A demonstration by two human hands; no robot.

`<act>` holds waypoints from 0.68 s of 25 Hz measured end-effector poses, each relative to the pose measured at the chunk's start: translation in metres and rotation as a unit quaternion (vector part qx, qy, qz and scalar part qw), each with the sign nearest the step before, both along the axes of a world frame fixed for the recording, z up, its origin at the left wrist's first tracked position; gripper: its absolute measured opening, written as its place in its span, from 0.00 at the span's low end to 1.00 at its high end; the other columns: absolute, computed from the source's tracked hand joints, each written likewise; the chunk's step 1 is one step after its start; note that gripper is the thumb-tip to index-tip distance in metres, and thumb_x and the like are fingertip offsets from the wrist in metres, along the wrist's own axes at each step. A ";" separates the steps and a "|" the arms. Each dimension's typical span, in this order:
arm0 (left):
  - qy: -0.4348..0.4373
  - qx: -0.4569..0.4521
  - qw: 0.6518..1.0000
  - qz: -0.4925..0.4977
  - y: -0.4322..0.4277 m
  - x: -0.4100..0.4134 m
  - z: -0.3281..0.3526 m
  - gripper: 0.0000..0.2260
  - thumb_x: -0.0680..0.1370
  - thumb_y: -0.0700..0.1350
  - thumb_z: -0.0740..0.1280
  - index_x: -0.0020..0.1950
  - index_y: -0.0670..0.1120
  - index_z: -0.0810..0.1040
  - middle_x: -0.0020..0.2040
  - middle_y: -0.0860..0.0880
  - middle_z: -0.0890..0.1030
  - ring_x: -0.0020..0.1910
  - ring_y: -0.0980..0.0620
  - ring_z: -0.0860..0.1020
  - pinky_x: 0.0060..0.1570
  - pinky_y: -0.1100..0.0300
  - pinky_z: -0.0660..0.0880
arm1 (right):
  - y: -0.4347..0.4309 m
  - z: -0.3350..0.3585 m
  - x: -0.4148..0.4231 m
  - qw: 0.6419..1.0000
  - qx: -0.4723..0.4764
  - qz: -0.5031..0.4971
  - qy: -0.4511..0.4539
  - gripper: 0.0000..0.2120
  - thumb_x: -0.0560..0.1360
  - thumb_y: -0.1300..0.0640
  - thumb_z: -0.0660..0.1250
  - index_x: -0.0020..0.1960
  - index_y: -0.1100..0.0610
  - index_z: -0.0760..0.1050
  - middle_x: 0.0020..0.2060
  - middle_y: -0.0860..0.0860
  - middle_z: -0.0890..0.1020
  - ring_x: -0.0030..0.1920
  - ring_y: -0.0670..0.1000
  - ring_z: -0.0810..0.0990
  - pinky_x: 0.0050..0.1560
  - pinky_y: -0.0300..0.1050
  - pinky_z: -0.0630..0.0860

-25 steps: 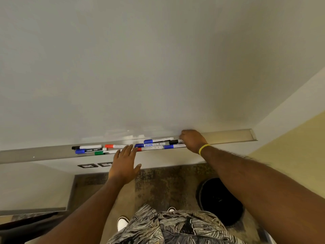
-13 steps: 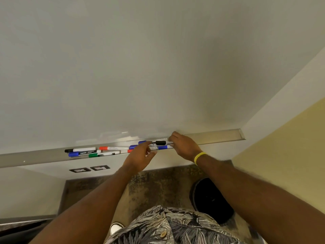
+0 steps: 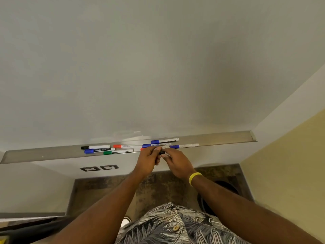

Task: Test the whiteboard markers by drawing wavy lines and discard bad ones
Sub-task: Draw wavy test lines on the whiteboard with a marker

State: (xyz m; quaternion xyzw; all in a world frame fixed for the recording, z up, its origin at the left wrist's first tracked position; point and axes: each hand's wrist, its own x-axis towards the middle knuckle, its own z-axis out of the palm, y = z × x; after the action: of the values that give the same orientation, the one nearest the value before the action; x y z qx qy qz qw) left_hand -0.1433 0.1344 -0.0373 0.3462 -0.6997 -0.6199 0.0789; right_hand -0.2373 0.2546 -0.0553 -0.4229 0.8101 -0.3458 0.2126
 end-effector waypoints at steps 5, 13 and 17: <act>-0.008 -0.044 0.998 -0.040 -0.020 0.020 0.008 0.12 0.84 0.46 0.58 0.49 0.44 0.80 0.32 0.51 0.77 0.29 0.58 0.73 0.33 0.68 0.73 | -0.017 0.006 0.024 0.999 0.024 -0.001 0.027 0.18 0.83 0.46 0.56 0.69 0.51 0.73 0.59 0.49 0.82 0.57 0.50 0.79 0.59 0.46 0.77; -0.036 -0.084 0.996 -0.012 -0.086 0.070 -0.003 0.07 0.82 0.43 0.61 0.51 0.43 0.78 0.38 0.47 0.79 0.36 0.52 0.78 0.38 0.65 0.77 | -0.024 0.004 0.036 0.994 0.049 -0.102 -0.010 0.15 0.82 0.45 0.56 0.53 0.54 0.75 0.40 0.50 0.81 0.39 0.50 0.78 0.42 0.48 0.77; -0.115 -0.221 0.965 -0.076 -0.111 0.067 -0.019 0.07 0.80 0.45 0.65 0.57 0.45 0.78 0.46 0.48 0.82 0.43 0.51 0.79 0.49 0.58 0.78 | -0.028 0.008 0.045 0.993 0.018 -0.108 -0.052 0.12 0.82 0.47 0.59 0.51 0.54 0.74 0.37 0.48 0.78 0.36 0.48 0.76 0.41 0.49 0.76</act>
State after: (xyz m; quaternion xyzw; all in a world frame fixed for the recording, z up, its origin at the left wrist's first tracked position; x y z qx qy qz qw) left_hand -0.0762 0.0229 -0.0566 0.3348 -0.8482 -0.4097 0.0248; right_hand -0.1924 0.2267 -0.0478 -0.3106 0.8452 -0.3733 0.2231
